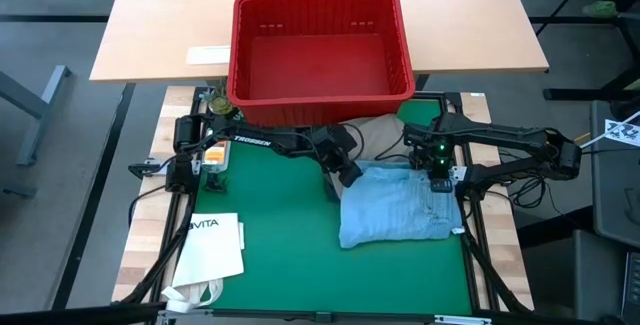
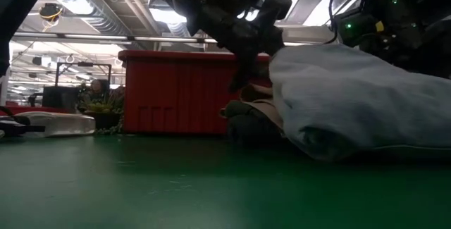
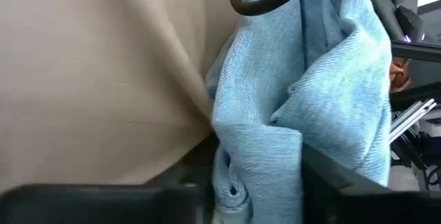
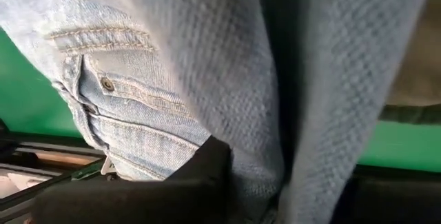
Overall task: Fold Laundry from Bin
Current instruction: Stack the light blue pants on top of the gray shorts
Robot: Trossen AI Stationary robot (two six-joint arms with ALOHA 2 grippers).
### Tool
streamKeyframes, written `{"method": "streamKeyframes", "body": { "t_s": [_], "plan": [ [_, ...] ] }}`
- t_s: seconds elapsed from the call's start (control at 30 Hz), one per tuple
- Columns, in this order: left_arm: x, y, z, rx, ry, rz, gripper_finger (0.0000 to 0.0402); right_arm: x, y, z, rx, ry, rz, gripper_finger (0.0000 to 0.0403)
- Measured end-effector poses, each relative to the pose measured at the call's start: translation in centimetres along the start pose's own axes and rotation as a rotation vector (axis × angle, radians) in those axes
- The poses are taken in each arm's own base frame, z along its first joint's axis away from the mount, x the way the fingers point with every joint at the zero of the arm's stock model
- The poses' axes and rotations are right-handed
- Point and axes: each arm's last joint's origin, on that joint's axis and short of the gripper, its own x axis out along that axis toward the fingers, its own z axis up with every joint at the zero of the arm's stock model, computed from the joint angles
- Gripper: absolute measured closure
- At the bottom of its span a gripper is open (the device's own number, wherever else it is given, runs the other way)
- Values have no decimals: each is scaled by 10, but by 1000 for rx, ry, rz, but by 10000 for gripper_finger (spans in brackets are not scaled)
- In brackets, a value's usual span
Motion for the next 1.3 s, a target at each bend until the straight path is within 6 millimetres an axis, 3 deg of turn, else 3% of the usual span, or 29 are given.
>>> {"method": "streamKeyframes", "body": {
  "t_s": [0.2, 0.33, 0.5, 0.8, 1.13, 1.3],
  "plan": [
    [-2, -4, 1, 7, 1, -38, 374, -15, 6, -5, 11, 39, 21, 356],
    [-6, -9, 2, 15, -9, -48, 374, -25, 11, -11, 4, 17, 13, 351],
    [-8, -7, 7, 22, -46, -40, 346, -26, 11, -13, 16, 13, -31, 350],
    [-10, -5, 14, 111, -74, -74, 348, -26, 11, -14, 21, 22, -40, 349],
    [-10, -2, 14, 244, -73, -31, 266, -26, 11, -13, 20, 16, -42, 352],
    [-17, 9, 28, 243, -106, -67, 254, -26, 11, -13, 20, 17, -42, 353]
  ]
}}
